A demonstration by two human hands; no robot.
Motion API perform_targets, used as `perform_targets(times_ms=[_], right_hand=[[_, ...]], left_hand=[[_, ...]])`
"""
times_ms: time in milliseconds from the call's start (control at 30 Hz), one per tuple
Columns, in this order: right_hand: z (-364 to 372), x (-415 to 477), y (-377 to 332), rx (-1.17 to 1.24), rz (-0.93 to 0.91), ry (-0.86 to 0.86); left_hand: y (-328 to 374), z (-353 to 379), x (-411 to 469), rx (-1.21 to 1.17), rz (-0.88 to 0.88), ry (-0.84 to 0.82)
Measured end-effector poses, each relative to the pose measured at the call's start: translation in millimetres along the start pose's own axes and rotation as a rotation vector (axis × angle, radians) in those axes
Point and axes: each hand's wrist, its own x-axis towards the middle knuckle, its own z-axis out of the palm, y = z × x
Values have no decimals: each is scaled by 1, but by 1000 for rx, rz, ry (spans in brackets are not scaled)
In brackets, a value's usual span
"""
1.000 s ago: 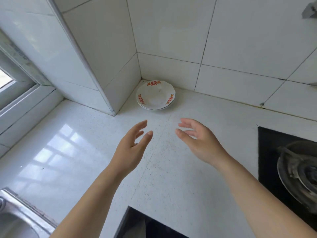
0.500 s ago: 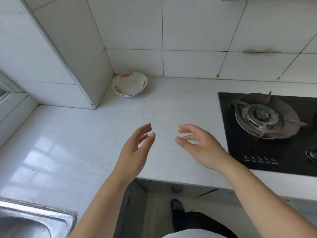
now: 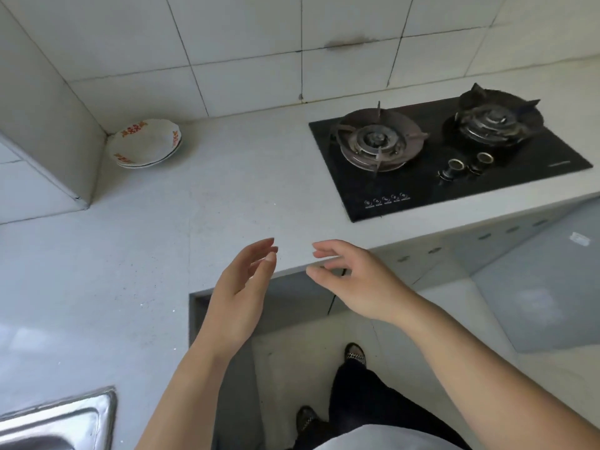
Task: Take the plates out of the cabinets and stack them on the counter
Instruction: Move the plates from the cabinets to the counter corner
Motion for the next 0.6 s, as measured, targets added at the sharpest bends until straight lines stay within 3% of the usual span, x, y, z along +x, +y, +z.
perform_targets(times_ms=[267, 600], right_hand=[[-68, -59, 53, 78, 39, 240], [-213, -204, 193, 197, 277, 608]], left_hand=[[27, 82, 4, 57, 83, -125], [85, 316, -27, 189, 232, -524]])
